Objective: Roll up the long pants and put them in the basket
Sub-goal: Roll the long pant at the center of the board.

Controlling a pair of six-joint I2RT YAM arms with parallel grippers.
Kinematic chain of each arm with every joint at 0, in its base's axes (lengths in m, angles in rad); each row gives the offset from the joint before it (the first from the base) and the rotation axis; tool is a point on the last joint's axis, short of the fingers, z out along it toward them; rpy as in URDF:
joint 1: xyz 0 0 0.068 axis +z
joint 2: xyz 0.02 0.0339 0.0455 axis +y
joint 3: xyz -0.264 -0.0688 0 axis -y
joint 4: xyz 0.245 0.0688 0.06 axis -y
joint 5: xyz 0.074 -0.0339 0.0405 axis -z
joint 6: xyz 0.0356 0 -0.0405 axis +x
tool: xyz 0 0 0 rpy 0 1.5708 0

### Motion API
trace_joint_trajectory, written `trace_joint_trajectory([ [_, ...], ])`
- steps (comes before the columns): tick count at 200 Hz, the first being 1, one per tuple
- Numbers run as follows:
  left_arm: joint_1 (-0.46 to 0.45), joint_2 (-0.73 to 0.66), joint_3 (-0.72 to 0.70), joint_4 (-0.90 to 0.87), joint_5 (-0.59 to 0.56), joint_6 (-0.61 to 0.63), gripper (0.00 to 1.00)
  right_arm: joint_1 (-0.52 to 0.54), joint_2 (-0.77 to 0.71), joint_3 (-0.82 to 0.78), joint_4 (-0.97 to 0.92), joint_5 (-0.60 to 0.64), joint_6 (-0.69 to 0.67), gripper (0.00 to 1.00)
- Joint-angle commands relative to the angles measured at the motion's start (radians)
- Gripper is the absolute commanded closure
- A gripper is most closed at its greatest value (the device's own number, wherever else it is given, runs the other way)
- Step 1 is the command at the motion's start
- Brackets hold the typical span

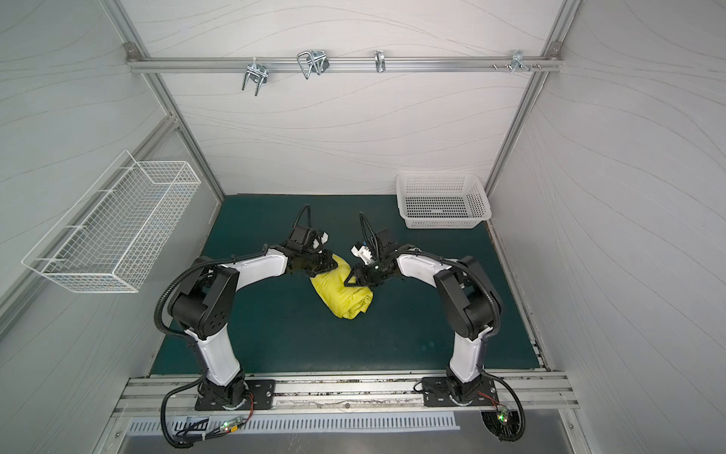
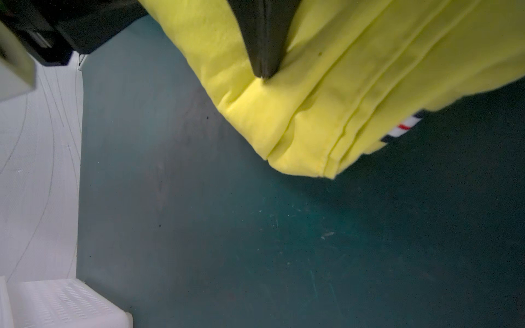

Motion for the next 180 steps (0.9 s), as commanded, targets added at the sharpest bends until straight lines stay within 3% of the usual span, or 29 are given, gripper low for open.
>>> trace_joint_trajectory([
  [1,-0.013,0.083,-0.074,-0.115,-0.067,0.010,1.00,0.010,-0.064,-0.001,-0.188,0.197,-0.067,0.55],
  [44,-0.013,0.055,-0.118,-0.097,-0.072,0.005,1.00,0.068,-0.195,0.055,-0.257,0.412,-0.099,0.56],
  [67,-0.013,0.037,-0.142,-0.080,-0.080,-0.001,1.00,0.165,-0.202,0.125,-0.296,0.493,-0.151,0.65],
  [97,-0.013,0.035,-0.149,-0.069,-0.083,-0.007,1.00,0.238,-0.115,0.217,-0.339,0.499,-0.178,0.83],
  [180,-0.010,0.028,-0.184,-0.031,-0.081,-0.027,1.00,0.358,0.140,0.180,-0.304,0.554,-0.169,0.94],
])
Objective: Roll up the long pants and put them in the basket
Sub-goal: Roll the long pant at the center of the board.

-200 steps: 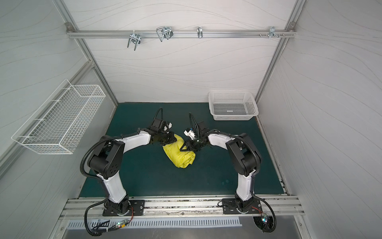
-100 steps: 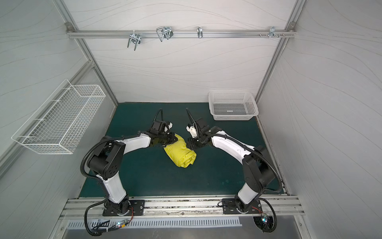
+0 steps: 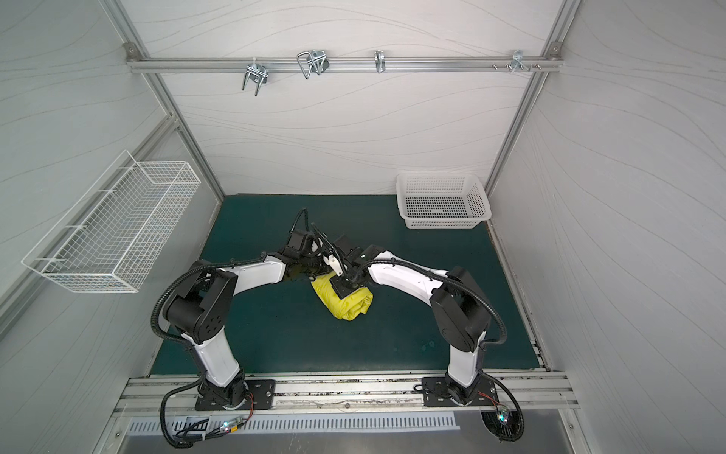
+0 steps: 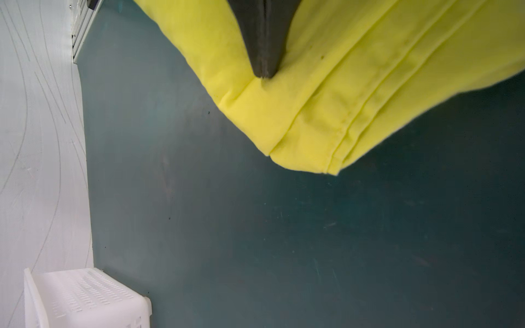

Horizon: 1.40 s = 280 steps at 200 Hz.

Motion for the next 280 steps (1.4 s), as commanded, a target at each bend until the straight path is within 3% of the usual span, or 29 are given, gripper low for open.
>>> trace_joint_trajectory([
  [1,-0.007,0.068,-0.079,-0.178,-0.059,-0.014,1.00,0.049,0.112,-0.056,-0.029,0.037,-0.005,0.94],
  [113,0.007,0.143,-0.150,-0.122,-0.004,-0.098,1.00,0.067,0.241,-0.166,0.100,-0.077,0.119,0.95],
  [162,0.019,0.208,-0.171,-0.078,0.039,-0.130,1.00,0.012,0.280,-0.193,0.132,-0.171,0.138,0.97],
  [186,0.022,0.209,-0.158,-0.088,0.039,-0.123,1.00,-0.008,0.226,-0.246,0.169,-0.197,0.143,0.96],
  [199,0.022,0.196,-0.153,-0.101,0.033,-0.119,1.00,-0.019,0.145,-0.284,0.185,-0.202,0.151,0.88],
  [218,0.022,0.173,-0.152,-0.117,0.018,-0.111,1.00,-0.025,-0.005,-0.301,0.152,-0.148,0.116,0.52],
  [230,0.022,0.159,-0.149,-0.125,0.011,-0.106,1.00,-0.022,-0.077,-0.270,0.090,-0.064,0.074,0.38],
  [255,0.022,0.134,-0.141,-0.143,-0.004,-0.091,1.00,0.008,-0.100,-0.119,-0.090,0.109,-0.014,0.31],
  [280,0.023,0.114,-0.142,-0.145,-0.012,-0.088,1.00,0.082,-0.049,-0.040,-0.148,0.302,-0.109,0.27],
])
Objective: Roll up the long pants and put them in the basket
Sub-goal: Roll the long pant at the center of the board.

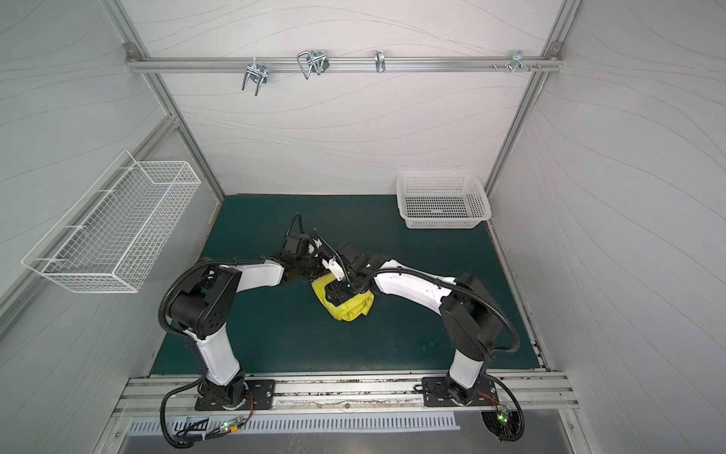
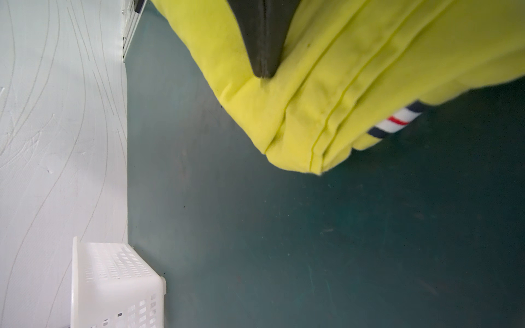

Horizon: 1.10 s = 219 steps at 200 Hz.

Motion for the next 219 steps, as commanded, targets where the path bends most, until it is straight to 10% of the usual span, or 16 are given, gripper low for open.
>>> trace_joint_trajectory([
  [1,-0.013,0.078,-0.078,-0.291,-0.109,0.035,1.00,0.052,0.053,0.049,-0.225,0.266,-0.121,0.27],
  [32,-0.013,0.070,-0.096,-0.279,-0.106,0.033,1.00,0.052,0.108,0.039,-0.175,0.265,-0.195,0.24],
  [52,-0.012,0.067,-0.107,-0.274,-0.106,0.035,1.00,0.050,0.142,0.053,-0.170,0.197,-0.221,0.01],
  [219,0.021,0.093,-0.143,-0.231,-0.067,0.053,1.00,0.001,0.456,0.054,0.010,0.272,-0.241,0.01],
])
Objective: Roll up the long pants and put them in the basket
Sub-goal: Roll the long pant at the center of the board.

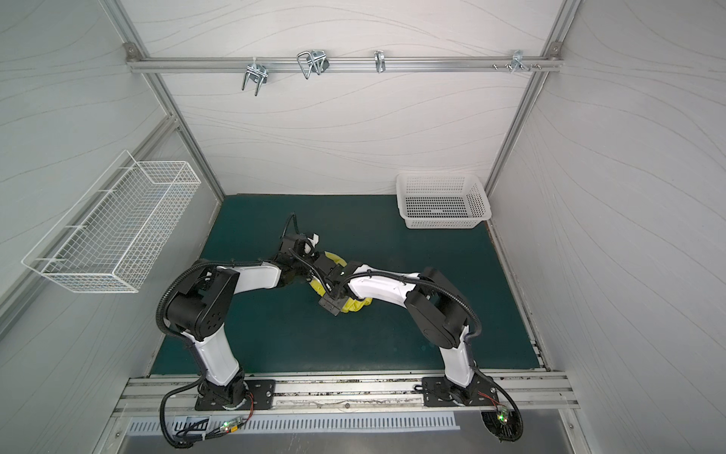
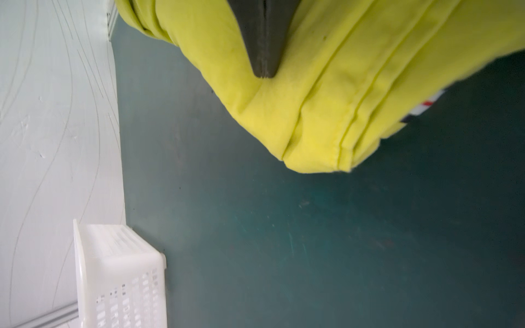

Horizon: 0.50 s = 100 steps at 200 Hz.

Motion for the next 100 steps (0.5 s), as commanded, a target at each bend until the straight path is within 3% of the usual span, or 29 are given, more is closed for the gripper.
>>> trace_joint_trajectory([
  [1,-0.002,0.105,-0.098,-0.318,-0.021,0.049,1.00,-0.076,0.204,-0.053,0.017,-0.066,0.016,0.01],
  [27,0.002,0.124,-0.092,-0.320,-0.010,0.058,1.00,-0.082,0.264,-0.017,0.021,-0.055,0.011,0.03],
  [44,0.005,0.134,-0.090,-0.315,0.000,0.060,1.00,-0.086,0.290,-0.006,0.034,-0.037,0.016,0.10],
  [78,0.009,0.141,-0.083,-0.317,0.015,0.065,1.00,-0.095,0.343,0.025,0.021,-0.026,0.023,0.36],
  [100,0.010,0.141,-0.080,-0.323,0.021,0.071,1.00,-0.108,0.371,0.055,-0.013,-0.038,0.039,0.62],
])
